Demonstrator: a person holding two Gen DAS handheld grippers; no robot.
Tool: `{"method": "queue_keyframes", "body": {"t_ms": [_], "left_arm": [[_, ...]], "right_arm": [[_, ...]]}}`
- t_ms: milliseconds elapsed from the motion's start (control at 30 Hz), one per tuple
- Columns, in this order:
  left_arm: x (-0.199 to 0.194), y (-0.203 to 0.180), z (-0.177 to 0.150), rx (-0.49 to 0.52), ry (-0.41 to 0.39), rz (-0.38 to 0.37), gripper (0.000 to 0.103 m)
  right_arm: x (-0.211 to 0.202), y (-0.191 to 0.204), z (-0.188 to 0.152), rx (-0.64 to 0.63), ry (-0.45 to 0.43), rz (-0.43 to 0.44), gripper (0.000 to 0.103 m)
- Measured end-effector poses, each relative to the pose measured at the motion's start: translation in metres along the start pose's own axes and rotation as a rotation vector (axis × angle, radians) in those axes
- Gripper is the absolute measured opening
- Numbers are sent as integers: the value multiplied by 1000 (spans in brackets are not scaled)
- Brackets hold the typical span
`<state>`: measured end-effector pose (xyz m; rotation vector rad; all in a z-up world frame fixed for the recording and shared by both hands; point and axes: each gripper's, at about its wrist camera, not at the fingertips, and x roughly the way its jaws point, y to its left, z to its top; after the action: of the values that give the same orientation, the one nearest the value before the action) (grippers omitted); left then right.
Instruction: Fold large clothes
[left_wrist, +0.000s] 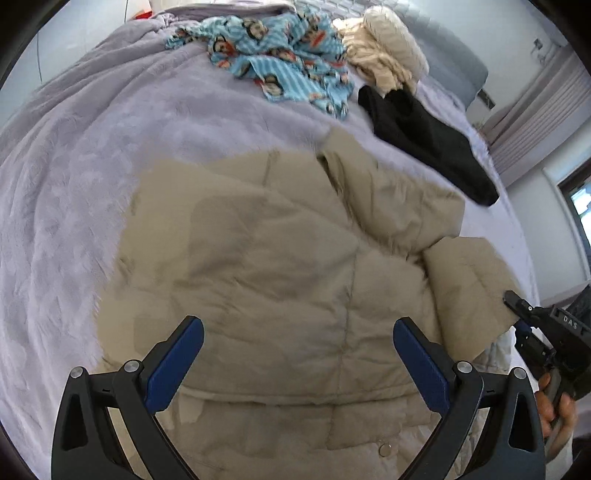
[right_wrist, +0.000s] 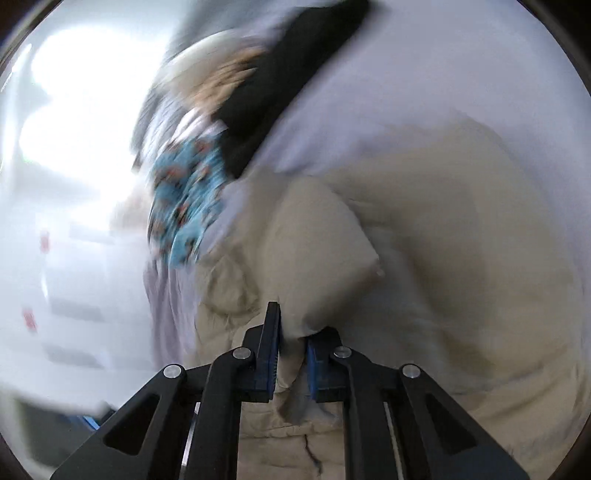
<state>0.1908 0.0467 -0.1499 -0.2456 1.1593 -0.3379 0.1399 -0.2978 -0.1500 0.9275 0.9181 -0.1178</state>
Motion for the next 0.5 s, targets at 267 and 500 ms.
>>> {"method": "queue_keyframes", "body": {"t_ms": [267, 500], "left_arm": [[-3, 26, 10, -82, 6, -126, 103], [18, 9, 5, -57, 104, -237, 103]], "right_arm": [[66, 110, -79, -507, 214, -83, 18], [57, 81, -96, -444, 328, -88, 75]]}}
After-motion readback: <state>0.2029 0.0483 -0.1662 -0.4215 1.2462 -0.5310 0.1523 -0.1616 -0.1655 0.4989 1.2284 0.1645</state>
